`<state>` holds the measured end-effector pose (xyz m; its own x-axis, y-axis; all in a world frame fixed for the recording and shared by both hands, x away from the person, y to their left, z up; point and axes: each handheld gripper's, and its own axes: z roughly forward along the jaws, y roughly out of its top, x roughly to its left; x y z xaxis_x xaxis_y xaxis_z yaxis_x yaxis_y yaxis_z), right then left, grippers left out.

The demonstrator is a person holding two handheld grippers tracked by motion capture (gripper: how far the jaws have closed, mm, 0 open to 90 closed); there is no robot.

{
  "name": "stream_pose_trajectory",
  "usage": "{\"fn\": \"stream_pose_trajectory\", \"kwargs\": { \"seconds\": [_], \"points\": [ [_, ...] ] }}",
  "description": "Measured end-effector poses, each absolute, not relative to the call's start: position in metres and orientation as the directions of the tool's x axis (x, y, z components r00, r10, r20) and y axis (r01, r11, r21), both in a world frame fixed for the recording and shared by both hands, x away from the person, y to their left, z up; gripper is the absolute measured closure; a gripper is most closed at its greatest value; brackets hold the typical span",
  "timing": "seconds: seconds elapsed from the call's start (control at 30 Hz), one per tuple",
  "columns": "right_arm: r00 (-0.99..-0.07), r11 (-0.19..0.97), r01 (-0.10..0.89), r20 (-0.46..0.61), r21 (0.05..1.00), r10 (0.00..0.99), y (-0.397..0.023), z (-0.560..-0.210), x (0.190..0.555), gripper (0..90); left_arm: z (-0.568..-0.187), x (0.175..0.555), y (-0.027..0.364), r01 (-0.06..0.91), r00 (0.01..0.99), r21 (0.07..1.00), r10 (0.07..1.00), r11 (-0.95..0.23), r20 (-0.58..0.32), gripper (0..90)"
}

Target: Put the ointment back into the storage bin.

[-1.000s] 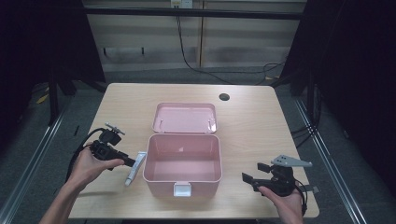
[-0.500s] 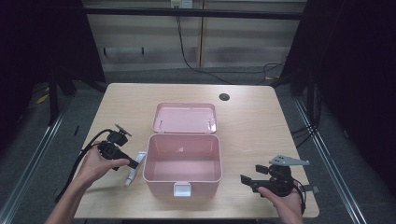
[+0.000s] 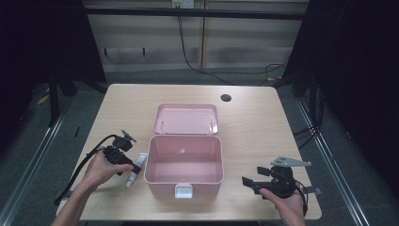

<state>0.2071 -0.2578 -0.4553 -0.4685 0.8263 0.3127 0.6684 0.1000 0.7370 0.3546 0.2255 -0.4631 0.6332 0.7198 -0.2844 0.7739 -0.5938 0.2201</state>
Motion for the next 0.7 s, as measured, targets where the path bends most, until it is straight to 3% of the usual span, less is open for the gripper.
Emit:
{"fn": "stream_pose_trajectory", "kwargs": {
  "seconds": [0.43, 0.7],
  "points": [
    [-0.468, 0.099, 0.673, 0.318, 0.733, 0.825, -0.257, -0.456, 0.208, 17.1, -0.466, 0.352, 0.218, 0.750, 0.662, 0.190, 0.723, -0.634, -0.198, 69.5],
    [-0.471, 0.106, 0.677, 0.317, 0.728, 0.823, -0.257, -0.456, 0.207, 17.0, -0.465, 0.352, 0.212, 0.720, 0.694, 0.166, 0.702, -0.674, -0.160, 70.3]
  ]
}}
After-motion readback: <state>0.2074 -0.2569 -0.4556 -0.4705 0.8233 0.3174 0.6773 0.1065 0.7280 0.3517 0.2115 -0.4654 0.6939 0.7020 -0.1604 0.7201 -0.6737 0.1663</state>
